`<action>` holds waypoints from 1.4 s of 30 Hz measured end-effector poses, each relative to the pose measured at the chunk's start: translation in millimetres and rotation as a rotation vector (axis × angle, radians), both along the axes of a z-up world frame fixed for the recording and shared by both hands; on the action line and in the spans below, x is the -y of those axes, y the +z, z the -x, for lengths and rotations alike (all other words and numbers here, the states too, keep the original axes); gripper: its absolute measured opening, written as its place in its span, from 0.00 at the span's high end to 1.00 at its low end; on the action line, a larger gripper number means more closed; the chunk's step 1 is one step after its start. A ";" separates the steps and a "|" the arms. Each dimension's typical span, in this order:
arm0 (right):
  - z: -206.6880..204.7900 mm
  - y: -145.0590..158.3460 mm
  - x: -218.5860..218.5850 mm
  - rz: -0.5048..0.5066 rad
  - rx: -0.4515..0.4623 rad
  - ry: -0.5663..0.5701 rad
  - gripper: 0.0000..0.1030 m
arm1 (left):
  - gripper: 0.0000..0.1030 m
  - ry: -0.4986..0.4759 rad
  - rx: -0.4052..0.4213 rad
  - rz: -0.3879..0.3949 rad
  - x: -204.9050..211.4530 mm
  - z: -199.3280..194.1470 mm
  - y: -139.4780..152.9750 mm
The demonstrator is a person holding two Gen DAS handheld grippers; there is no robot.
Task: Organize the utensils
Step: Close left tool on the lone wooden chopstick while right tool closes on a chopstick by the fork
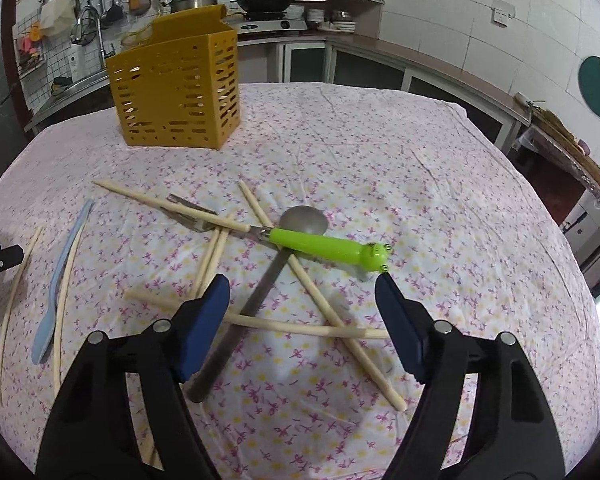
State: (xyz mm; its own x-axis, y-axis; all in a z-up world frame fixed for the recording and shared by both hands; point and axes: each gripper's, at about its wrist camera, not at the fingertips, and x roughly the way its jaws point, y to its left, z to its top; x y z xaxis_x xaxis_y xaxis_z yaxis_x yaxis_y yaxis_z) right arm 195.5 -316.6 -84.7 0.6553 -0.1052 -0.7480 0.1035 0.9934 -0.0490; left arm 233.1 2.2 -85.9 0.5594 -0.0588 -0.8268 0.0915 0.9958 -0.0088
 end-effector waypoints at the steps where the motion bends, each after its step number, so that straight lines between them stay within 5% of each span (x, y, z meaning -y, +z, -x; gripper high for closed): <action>1: -0.9 -0.5 2.1 -0.001 -0.002 -0.005 0.28 | 0.29 0.000 -0.007 -0.001 0.4 -3.1 -1.2; 6: -5.8 -4.9 13.6 -0.014 -0.028 -0.026 0.32 | 0.41 -0.012 -0.038 -0.020 4.8 -12.9 -11.1; 11: -13.0 -8.8 20.2 -0.067 -0.058 -0.022 0.44 | 0.42 -0.023 -0.044 -0.018 6.4 -18.1 -12.5; 27: -39.6 -9.7 -14.1 -0.107 -0.121 0.048 0.60 | 0.73 -0.041 -0.055 -0.003 8.1 -28.0 -12.0; 42: -63.7 -11.7 -29.6 -0.110 -0.184 0.084 0.69 | 0.74 -0.062 -0.058 0.000 9.1 -26.6 -12.2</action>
State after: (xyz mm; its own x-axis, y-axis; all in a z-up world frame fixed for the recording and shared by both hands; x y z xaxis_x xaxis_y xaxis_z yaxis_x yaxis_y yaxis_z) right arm 259.2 -287.0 -96.3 0.5095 0.0327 -0.8598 0.0198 0.9986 0.0497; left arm 259.7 -6.9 -98.0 0.5059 -0.0921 -0.8576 0.1526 0.9882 -0.0161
